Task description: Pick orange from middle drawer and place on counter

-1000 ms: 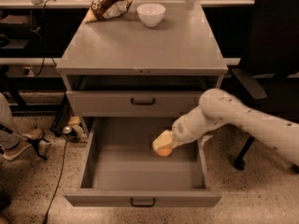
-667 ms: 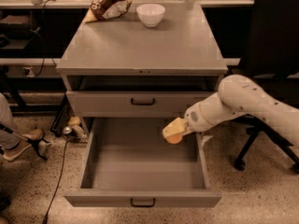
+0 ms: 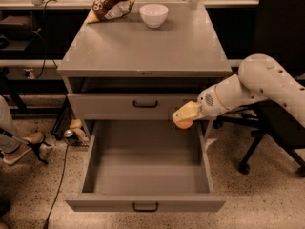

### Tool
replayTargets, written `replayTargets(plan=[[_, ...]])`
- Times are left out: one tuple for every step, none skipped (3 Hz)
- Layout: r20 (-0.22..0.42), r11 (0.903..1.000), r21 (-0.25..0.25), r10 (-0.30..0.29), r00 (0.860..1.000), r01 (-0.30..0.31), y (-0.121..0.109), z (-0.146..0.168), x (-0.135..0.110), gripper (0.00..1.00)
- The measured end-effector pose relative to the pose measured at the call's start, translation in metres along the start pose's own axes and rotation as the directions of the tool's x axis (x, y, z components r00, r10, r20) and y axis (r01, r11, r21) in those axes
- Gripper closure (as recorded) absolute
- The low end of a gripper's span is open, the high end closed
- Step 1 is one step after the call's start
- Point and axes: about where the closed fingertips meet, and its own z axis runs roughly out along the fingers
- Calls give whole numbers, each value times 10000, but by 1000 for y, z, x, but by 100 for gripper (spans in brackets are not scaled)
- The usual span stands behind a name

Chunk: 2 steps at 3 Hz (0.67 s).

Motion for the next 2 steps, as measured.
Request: replayTargets(plan=[[914,9998,-186,101,9958,-84,-6,-24,-8,100],[3313,10000,9,-49,9435,48,-18,-102,-39,100]])
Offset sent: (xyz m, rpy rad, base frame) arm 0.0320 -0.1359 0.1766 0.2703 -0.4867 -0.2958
